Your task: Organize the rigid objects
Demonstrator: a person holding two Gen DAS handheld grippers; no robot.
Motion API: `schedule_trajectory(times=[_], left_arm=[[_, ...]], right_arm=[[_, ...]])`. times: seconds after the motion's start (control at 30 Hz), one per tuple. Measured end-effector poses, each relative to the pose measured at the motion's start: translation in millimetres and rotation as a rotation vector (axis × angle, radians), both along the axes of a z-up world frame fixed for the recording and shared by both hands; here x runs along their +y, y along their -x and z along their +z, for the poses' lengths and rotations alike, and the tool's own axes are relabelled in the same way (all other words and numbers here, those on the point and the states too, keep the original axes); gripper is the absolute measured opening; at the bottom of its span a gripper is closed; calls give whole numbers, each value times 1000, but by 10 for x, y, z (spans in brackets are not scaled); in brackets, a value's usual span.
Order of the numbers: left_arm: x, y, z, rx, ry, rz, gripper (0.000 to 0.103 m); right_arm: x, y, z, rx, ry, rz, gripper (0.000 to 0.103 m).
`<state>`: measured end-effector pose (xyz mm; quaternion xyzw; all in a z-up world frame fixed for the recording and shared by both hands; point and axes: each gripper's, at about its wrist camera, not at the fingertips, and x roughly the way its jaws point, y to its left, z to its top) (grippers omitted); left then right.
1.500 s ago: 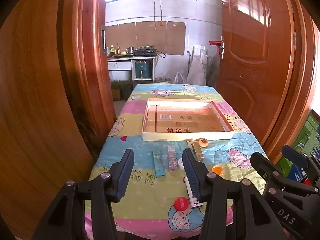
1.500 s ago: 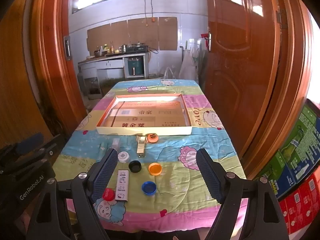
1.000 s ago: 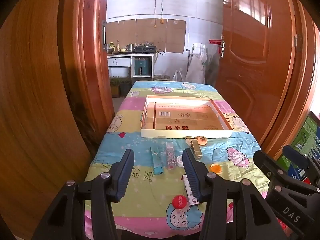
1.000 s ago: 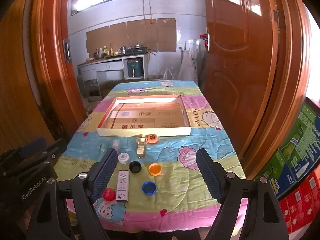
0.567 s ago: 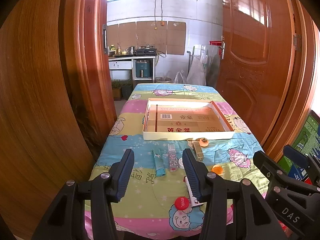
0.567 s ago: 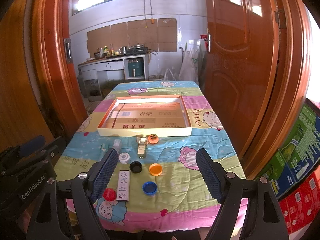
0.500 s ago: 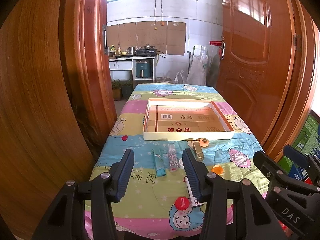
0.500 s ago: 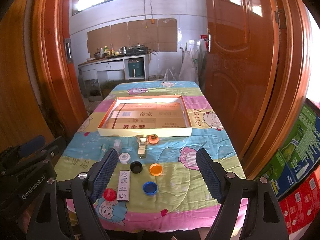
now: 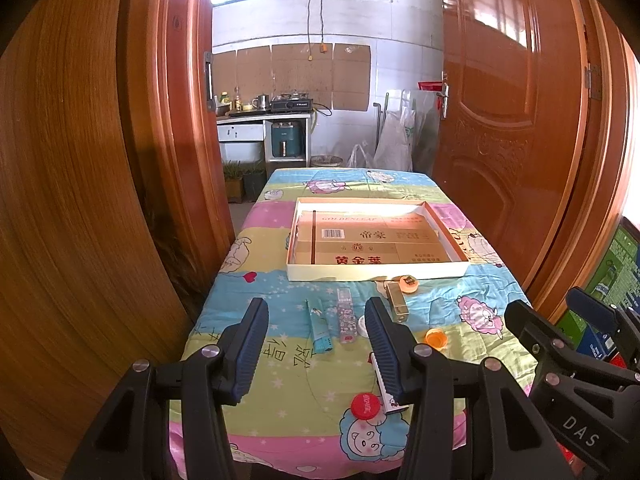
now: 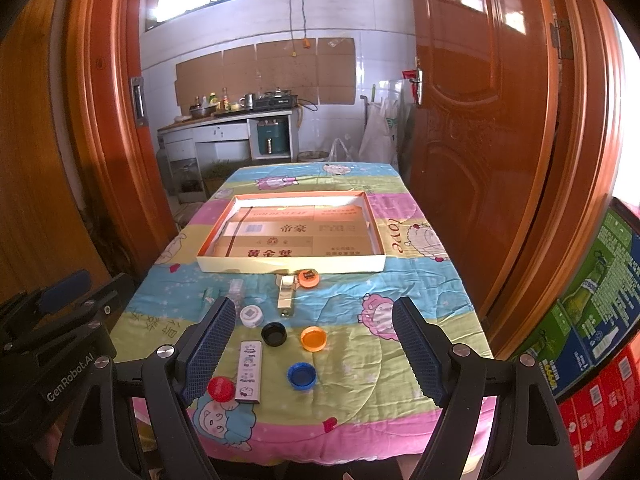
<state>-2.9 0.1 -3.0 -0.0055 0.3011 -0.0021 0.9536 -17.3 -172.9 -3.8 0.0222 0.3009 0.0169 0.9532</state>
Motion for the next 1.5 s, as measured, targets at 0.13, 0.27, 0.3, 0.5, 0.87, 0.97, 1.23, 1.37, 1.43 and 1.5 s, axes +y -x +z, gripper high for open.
schedule_trajectory(times=[0.13, 0.27, 0.3, 0.5, 0.87, 0.97, 1.23, 1.37, 1.43, 1.5], left_arm=[[0, 0, -1, 0, 0, 0, 51], [1, 6, 6, 1, -2, -1, 51], [4, 9, 5, 1, -2, -1, 51], [-8, 11, 9, 2, -1, -1, 51], [-12, 20, 11, 3, -2, -4, 51], [-13, 25, 7, 3, -1, -5, 51], [-19, 30, 3, 2, -2, -4, 51], [-22, 33, 1, 4, -4, -5, 51], [-25, 40, 1, 6, -3, -3, 51], [-31, 42, -3, 9, 1, -4, 51]], right_arm=[[-1, -1, -5, -1, 0, 0, 82], [16, 4, 5, 1, 0, 1, 82], [24, 7, 11, 1, 0, 1, 82], [23, 6, 8, 2, -1, 2, 82], [33, 8, 8, 1, -1, 2, 82], [30, 8, 7, 1, -1, 3, 82], [47, 18, 17, 1, -1, 4, 82], [42, 18, 14, 1, -1, 4, 82], [48, 17, 15, 0, -2, 2, 82], [56, 19, 19, 0, -4, 1, 82]])
